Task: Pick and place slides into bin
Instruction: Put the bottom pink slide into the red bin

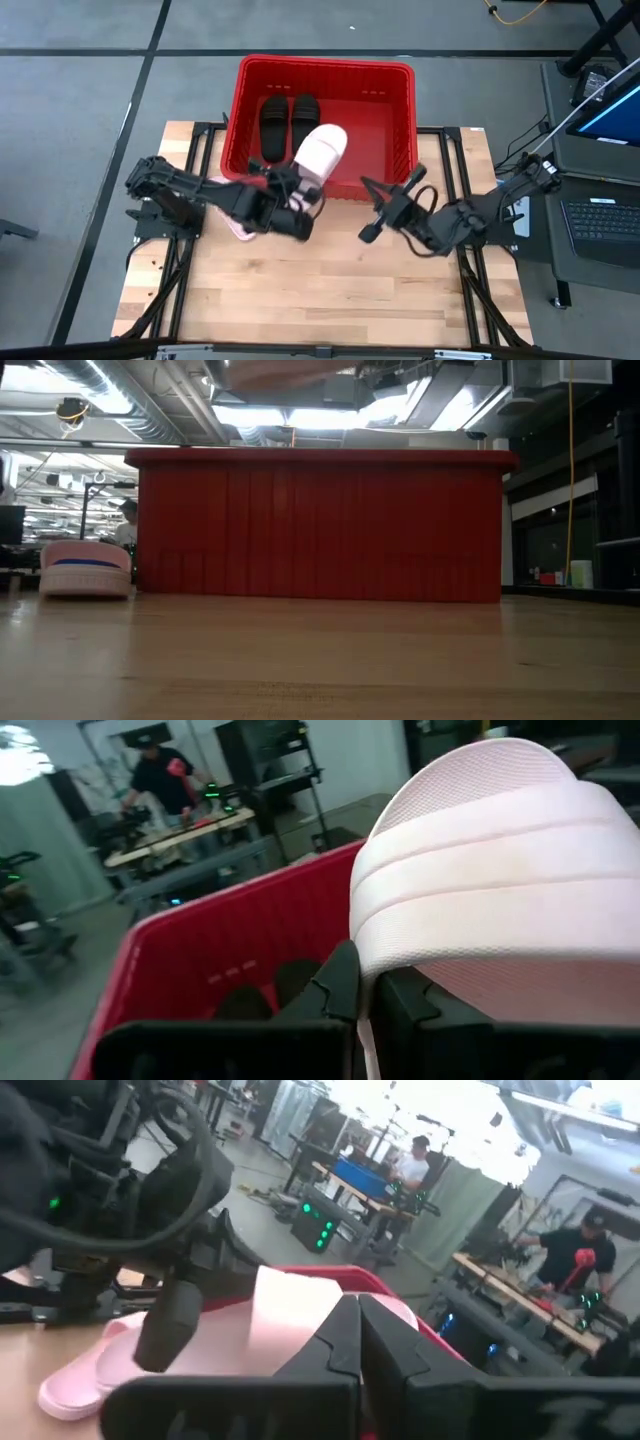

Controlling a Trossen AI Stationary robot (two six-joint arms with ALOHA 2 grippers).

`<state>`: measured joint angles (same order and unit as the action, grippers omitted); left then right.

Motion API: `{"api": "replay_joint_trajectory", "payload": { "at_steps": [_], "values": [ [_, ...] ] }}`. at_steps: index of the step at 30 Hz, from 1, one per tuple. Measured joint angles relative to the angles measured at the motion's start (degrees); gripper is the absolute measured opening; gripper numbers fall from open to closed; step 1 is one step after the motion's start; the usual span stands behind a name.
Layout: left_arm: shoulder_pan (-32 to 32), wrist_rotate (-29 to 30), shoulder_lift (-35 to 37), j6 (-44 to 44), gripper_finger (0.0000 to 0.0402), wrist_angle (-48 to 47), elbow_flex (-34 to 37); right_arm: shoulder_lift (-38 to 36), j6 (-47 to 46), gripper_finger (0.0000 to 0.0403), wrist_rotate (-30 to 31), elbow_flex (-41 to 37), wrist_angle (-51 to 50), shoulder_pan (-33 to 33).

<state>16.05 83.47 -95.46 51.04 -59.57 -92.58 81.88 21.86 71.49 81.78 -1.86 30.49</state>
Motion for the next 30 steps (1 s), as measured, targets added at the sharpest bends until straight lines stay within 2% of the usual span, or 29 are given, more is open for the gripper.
{"api": "replay_joint_trajectory", "payload": {
  "at_steps": [4, 7, 12, 19, 23, 30],
  "values": [
    [-4.89, -1.74, 0.0, -12.69, 0.0006, 10.24, 0.02, -3.65, -9.82, 0.0005, -3.07, 0.04, -12.67, -1.7],
    [-8.62, -5.95, 0.0, -22.81, 0.0004, 19.04, 0.02, -5.99, -19.82, 0.0005, -6.85, 0.04, -24.17, -3.63],
    [-14.71, -11.77, -0.5, -37.08, 0.0004, 33.37, 0.04, -7.65, -30.64, 0.0005, -7.06, 0.02, -38.02, -6.85],
    [-22.73, -20.37, -2.22, -45.77, 0.0004, 46.66, 0.04, -7.71, -32.07, 0.0005, -6.48, 0.02, -44.71, -9.99],
    [-25.63, -23.83, -2.92, -47.3, 0.0005, 50.18, 0.08, -8.38, -31.83, 0.0005, -6.48, -0.04, -44.9, -11.96],
    [-28.97, -24.96, -4.03, -49.84, 0.0005, 53.79, 0.09, -8.93, -27.47, 0.0005, -6.76, -0.04, -45.22, -14.9]
  ]
}}
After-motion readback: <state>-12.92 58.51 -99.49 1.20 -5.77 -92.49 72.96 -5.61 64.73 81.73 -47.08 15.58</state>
